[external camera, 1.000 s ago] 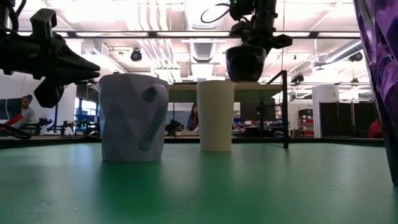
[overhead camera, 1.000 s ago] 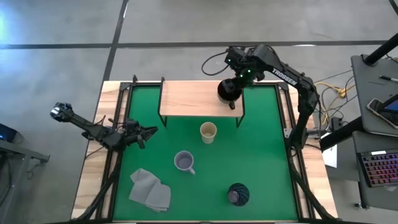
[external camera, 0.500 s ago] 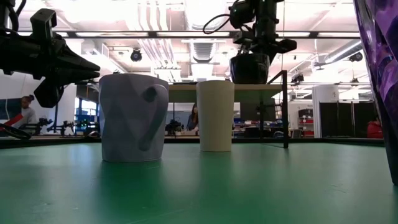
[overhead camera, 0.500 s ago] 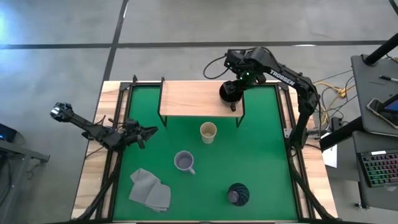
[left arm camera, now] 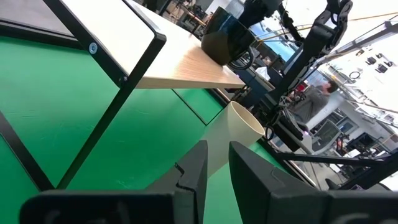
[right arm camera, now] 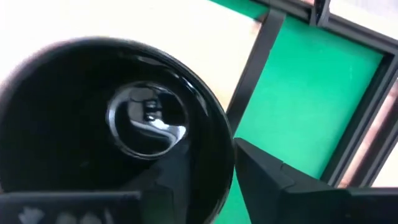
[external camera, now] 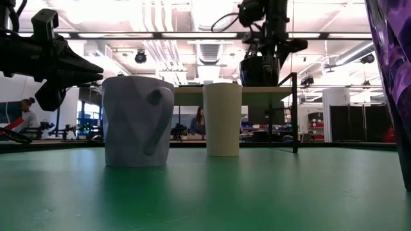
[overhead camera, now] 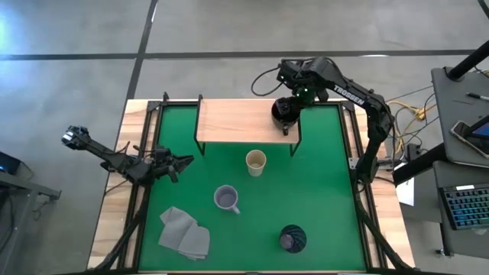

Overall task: Stack small to large cups/mugs on shelf
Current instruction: Put the black mug on the shelf, then put the purple mug on the shelf

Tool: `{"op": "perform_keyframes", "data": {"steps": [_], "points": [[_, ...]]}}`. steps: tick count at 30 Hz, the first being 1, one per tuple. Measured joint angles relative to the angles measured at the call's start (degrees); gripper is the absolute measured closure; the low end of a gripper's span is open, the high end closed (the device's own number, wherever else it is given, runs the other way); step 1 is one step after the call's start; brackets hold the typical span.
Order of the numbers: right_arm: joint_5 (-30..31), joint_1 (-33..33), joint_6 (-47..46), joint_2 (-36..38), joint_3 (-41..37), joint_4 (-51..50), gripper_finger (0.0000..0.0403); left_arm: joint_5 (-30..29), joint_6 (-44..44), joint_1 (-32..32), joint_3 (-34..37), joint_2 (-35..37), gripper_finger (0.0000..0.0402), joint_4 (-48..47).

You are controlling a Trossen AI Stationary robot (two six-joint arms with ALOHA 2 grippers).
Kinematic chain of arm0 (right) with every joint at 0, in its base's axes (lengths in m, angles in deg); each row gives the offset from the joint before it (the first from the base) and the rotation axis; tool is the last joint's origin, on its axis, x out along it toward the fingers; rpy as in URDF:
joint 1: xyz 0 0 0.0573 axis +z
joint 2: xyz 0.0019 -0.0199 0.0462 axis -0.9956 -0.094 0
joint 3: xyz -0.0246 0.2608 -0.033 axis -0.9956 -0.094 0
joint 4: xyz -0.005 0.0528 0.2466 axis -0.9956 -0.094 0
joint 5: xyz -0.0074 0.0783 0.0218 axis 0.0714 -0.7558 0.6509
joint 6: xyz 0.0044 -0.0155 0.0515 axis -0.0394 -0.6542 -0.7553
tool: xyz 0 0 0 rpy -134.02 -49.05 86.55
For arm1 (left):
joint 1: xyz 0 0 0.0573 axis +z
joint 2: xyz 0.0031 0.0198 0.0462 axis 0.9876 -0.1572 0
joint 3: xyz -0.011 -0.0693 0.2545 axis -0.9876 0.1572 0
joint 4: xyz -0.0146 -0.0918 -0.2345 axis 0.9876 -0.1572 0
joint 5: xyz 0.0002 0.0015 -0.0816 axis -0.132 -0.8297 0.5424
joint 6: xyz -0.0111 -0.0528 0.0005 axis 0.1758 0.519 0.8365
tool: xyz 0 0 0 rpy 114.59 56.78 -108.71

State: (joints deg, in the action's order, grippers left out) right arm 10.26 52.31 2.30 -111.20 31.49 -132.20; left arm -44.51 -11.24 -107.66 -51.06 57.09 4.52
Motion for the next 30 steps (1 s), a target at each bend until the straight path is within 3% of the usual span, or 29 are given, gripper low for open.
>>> {"op": "perform_keyframes", "data": {"steps": [8, 16, 19, 21, 25, 30], "points": [[-2.0, 1.8, 1.6, 4.4, 4.3, 0.1, 0.0257, 0.0, 0.1, 0.0, 0.0, 0.0, 0.0349, 0.3], [-2.9, 10.1, 0.6, 15.8, 4.3, 0.0, 0.0250, -0.8, 2.7, 0.1, 0.0, -0.1, 0.0349, 2.9], [-0.2, 14.2, -4.3, 19.7, 3.4, 0.0, 0.0250, -6.0, 3.1, 0.2, 0.0, -0.2, 0.0349, 4.3], [2.9, 16.7, -8.3, 22.0, 2.1, 0.0, 0.0250, -2.9, 3.0, 0.2, -0.3, -0.2, 0.0349, 6.0], [8.6, 20.9, -14.2, 25.5, -2.1, 0.0, 0.0250, 10.4, 6.0, 0.2, -6.7, -2.1, 0.0353, -2.5], [9.5, 23.0, -18.1, 29.3, -10.8, -0.1, 0.0250, 14.7, 10.7, 0.2, -26.8, -11.5, 0.0379, -29.1]]}}
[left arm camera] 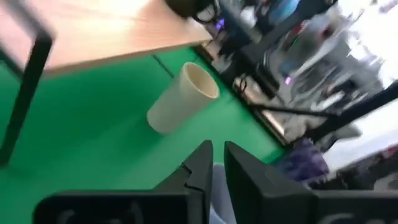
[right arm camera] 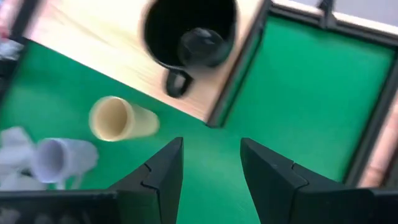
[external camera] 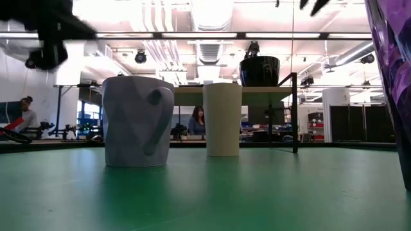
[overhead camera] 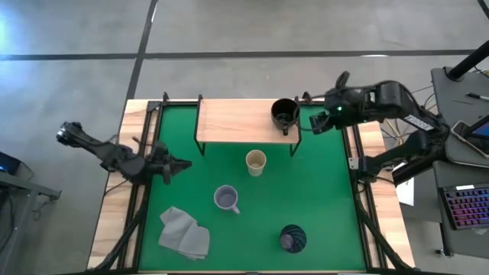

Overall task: Stack small to large cups/mugs on shelf
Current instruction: Put the purple mug on the shelf

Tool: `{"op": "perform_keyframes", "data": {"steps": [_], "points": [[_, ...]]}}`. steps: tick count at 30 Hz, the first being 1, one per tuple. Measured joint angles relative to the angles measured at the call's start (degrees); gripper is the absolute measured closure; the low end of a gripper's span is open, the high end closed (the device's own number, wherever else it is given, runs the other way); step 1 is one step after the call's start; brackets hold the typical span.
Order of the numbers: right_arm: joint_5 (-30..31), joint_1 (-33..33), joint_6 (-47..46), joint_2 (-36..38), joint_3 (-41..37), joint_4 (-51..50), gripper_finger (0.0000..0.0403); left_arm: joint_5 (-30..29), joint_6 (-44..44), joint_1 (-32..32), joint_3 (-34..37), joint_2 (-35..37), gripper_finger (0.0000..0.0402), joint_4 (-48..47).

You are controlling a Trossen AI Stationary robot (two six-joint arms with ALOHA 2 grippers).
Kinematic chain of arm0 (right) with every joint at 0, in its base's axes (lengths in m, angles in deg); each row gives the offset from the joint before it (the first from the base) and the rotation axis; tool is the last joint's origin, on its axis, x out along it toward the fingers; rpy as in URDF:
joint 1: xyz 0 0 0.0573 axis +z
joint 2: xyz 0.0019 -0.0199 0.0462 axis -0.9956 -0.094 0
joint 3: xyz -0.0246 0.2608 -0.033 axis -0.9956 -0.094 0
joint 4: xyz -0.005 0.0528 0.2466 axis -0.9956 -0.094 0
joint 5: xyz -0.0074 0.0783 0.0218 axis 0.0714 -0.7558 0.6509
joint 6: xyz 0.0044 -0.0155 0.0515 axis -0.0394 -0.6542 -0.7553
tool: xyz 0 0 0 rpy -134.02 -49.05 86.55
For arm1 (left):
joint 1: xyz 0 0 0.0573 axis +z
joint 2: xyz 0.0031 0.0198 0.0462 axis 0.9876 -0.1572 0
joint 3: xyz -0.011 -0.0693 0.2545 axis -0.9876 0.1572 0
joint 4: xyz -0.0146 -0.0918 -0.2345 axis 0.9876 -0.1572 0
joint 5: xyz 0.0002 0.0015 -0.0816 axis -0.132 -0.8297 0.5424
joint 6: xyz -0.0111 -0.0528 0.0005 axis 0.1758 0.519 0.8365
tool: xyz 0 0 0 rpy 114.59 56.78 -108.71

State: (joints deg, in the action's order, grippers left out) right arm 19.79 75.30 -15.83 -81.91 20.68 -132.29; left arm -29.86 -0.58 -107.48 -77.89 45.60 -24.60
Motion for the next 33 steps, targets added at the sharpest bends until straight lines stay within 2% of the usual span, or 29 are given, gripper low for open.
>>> {"op": "perform_keyframes", "data": {"steps": [3, 5, 8, 12, 16, 20, 24, 27, 29, 33], "points": [[0.1, 0.3, -0.4, 1.6, -5.3, 0.0, 0.0250, 1.5, 1.6, 0.0, -13.6, -9.4, 0.0387, -16.0], [0.1, 0.3, -0.4, 2.8, -8.3, 0.0, 0.0250, 3.2, 3.9, 0.0, -21.5, -16.5, 0.0385, -23.0], [0.6, 0.6, -0.2, 4.7, -12.0, 0.0, 0.0250, 4.2, 7.9, 0.0, -31.2, -27.0, 0.0372, -31.0], [0.6, 2.7, -0.4, 8.4, -16.3, 0.1, 0.0250, 8.5, 14.6, 0.0, -40.7, -39.7, 0.0341, -35.2], [-0.5, 6.8, -4.0, 14.5, -20.6, 0.1, 0.0250, 13.4, 21.1, 0.0, -46.3, -49.9, 0.0304, -38.6], [-1.6, 13.4, -11.2, 22.2, -26.2, 0.1, 0.0250, 13.7, 26.1, -0.5, -49.1, -55.9, 0.0275, -39.4], [-6.5, 20.1, -18.3, 29.2, -34.2, 0.0, 0.0253, 13.9, 27.0, -0.6, -51.4, -58.1, 0.0265, -38.3], [-9.4, 24.7, -21.5, 31.8, -41.5, 1.6, 0.0270, 13.8, 27.0, -0.6, -52.5, -59.2, 0.0265, -38.0], [-9.1, 27.4, -20.8, 33.4, -46.4, 7.9, 0.0287, 13.6, 27.0, -0.5, -52.8, -59.4, 0.0265, -37.8], [-5.6, 30.8, -14.4, 37.2, -55.8, 27.5, 0.0328, 13.6, 27.0, -0.6, -52.3, -59.0, 0.0265, -35.3]]}}
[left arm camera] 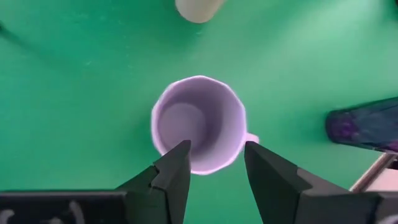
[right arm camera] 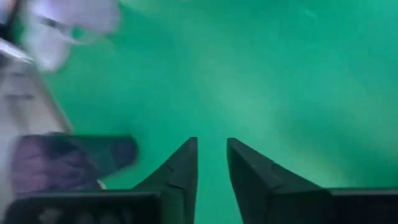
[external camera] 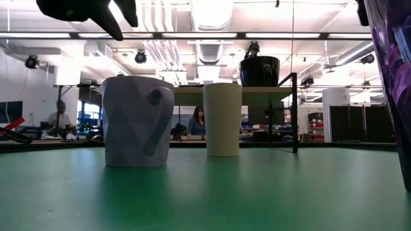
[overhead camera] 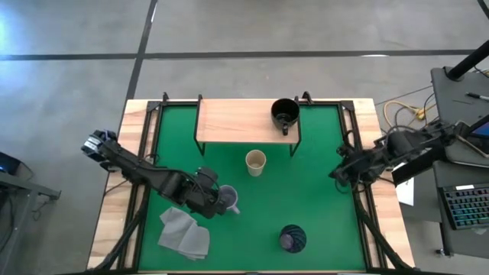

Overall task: Stack small to large cups/mugs on shelf
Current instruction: Put the purple mug on the shelf

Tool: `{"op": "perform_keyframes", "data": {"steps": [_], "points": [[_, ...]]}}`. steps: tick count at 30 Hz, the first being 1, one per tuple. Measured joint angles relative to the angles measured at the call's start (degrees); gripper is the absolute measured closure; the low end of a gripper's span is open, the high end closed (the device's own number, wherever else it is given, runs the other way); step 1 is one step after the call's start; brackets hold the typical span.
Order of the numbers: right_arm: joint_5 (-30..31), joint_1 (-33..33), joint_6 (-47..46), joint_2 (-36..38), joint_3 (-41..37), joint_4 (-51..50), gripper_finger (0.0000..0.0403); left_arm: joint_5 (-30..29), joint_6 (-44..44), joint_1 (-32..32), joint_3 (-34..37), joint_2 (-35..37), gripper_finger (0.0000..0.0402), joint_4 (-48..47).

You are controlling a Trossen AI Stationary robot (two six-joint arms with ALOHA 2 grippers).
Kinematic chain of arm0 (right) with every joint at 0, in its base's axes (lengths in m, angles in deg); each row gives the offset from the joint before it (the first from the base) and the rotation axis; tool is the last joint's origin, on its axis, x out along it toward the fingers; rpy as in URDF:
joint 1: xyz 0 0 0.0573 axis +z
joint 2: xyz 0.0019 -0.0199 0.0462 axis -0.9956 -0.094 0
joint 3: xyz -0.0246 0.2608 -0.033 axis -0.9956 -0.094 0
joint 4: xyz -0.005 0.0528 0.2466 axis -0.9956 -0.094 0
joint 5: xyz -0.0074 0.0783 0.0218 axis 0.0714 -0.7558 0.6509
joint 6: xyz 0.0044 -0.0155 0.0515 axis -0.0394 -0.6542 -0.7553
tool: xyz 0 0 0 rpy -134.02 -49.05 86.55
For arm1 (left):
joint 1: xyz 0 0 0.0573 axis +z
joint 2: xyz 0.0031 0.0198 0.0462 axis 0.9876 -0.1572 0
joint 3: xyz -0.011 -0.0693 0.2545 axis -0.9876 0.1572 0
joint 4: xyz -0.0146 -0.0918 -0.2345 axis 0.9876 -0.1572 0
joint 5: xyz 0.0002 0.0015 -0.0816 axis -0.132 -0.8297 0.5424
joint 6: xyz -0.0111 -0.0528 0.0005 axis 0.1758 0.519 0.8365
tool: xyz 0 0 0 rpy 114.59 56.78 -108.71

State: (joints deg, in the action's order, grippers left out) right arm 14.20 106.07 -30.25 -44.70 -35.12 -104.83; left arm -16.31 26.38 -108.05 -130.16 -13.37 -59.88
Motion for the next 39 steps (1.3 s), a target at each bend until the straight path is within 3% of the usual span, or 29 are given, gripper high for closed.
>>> {"op": "perform_keyframes", "data": {"steps": [3, 8, 13, 23, 29, 39], "points": [[4.2, 0.0, 1.2, 2.3, -5.7, 7.4, 0.0355, -0.1, 0.0, 0.0, 0.2, 0.0, 0.0265, 0.7], [7.1, 0.0, -0.9, 5.4, -9.4, 7.9, 0.0367, 0.8, 0.0, 0.6, 0.2, 0.0, 0.0265, -0.6], [7.3, 0.0, -4.3, 7.0, -9.9, 6.0, 0.0335, 3.2, 0.0, 2.6, 0.2, 0.0, 0.0265, -6.1], [8.3, 0.0, -7.0, 7.1, -9.9, 2.7, 0.0247, 8.3, -5.0, 8.0, 0.3, -2.0, 0.0265, -6.1], [8.4, 0.0, -7.5, 7.1, -9.9, 2.8, 0.0237, 11.1, -9.2, 8.8, 1.2, -5.5, 0.0265, -5.9], [8.7, 0.0, -8.5, 7.1, -9.9, 2.9, 0.0236, 13.9, -7.0, 9.0, 4.7, -6.6, 0.0265, -1.0]]}}
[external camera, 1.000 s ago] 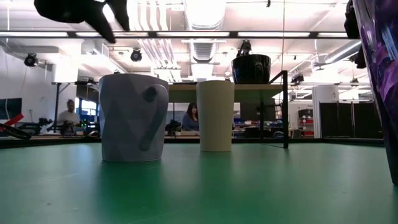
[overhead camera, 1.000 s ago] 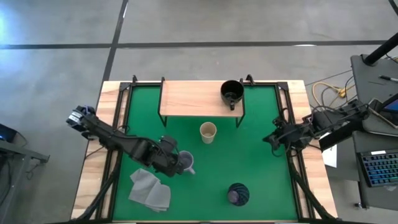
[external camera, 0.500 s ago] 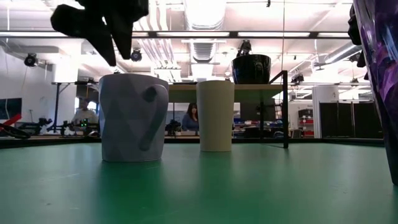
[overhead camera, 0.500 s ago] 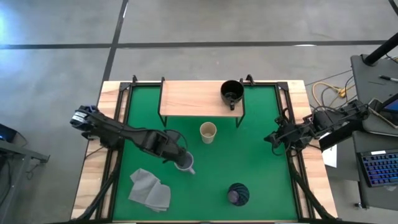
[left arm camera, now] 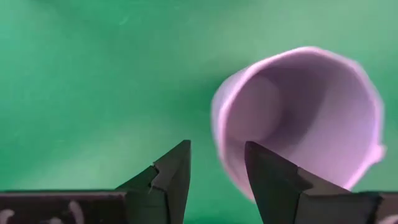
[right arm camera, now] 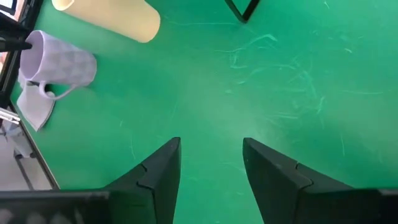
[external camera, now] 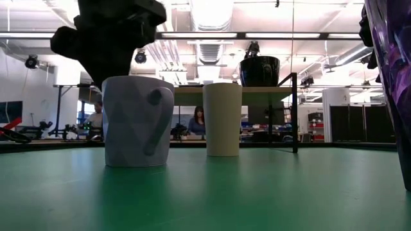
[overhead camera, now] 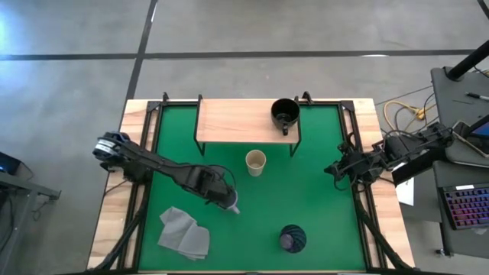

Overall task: Stack small to large cups/mugs on shelf
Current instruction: Put the purple mug on the shelf

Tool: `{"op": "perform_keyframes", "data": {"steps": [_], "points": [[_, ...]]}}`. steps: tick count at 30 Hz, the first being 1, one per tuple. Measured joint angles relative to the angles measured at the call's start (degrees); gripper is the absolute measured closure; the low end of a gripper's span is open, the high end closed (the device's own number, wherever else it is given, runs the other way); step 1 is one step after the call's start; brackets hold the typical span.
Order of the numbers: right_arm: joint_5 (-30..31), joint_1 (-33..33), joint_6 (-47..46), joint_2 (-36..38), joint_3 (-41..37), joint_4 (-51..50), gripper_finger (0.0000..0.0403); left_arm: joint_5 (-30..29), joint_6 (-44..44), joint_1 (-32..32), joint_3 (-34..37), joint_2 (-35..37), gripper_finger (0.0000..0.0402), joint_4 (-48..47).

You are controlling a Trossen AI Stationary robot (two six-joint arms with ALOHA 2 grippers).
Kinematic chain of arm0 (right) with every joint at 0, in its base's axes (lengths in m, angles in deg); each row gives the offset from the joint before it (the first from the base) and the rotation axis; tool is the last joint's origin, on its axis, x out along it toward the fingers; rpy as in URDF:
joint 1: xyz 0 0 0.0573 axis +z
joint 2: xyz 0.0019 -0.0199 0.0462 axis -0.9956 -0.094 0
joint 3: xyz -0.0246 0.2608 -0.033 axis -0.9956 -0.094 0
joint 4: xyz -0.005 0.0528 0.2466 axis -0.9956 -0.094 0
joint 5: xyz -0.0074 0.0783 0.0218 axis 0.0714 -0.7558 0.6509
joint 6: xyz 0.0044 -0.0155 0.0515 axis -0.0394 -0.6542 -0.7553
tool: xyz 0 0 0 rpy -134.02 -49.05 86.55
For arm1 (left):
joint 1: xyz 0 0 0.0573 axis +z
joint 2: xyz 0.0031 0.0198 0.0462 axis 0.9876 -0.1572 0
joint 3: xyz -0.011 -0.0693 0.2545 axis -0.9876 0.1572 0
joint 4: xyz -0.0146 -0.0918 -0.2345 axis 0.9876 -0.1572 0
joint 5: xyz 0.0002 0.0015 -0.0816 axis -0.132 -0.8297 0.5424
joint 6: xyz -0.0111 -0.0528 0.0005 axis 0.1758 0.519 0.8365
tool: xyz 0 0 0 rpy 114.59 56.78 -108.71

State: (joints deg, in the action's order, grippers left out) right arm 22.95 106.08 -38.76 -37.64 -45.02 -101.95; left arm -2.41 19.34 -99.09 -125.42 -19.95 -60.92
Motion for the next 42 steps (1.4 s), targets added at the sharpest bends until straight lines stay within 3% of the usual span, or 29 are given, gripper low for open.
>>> {"op": "perform_keyframes", "data": {"steps": [12, 22, 26, 37, 42], "points": [[0.0, 0.0, 0.0, 0.0, 0.0, 0.1, 0.0236, 2.3, 21.1, -1.4, 0.7, 0.0, 0.0265, 1.4], [0.0, 0.0, 0.3, 0.0, 0.0, 0.1, 0.0236, 1.1, 33.0, -4.4, 2.0, 0.0, 0.0266, 7.2], [0.0, 0.0, 0.6, 0.0, 0.0, 0.0, 0.0239, -0.1, 36.8, -5.3, 3.4, 0.0, 0.0284, 7.0], [0.0, 0.0, 0.7, 0.0, 0.0, 0.0, 0.0244, -2.4, 32.5, -3.9, 4.2, 0.0, 0.0387, 5.5], [0.0, 0.0, 0.6, 0.0, 0.0, 0.0, 0.0250, -2.4, 25.1, -1.1, 4.2, 0.0, 0.0396, 4.8]]}}
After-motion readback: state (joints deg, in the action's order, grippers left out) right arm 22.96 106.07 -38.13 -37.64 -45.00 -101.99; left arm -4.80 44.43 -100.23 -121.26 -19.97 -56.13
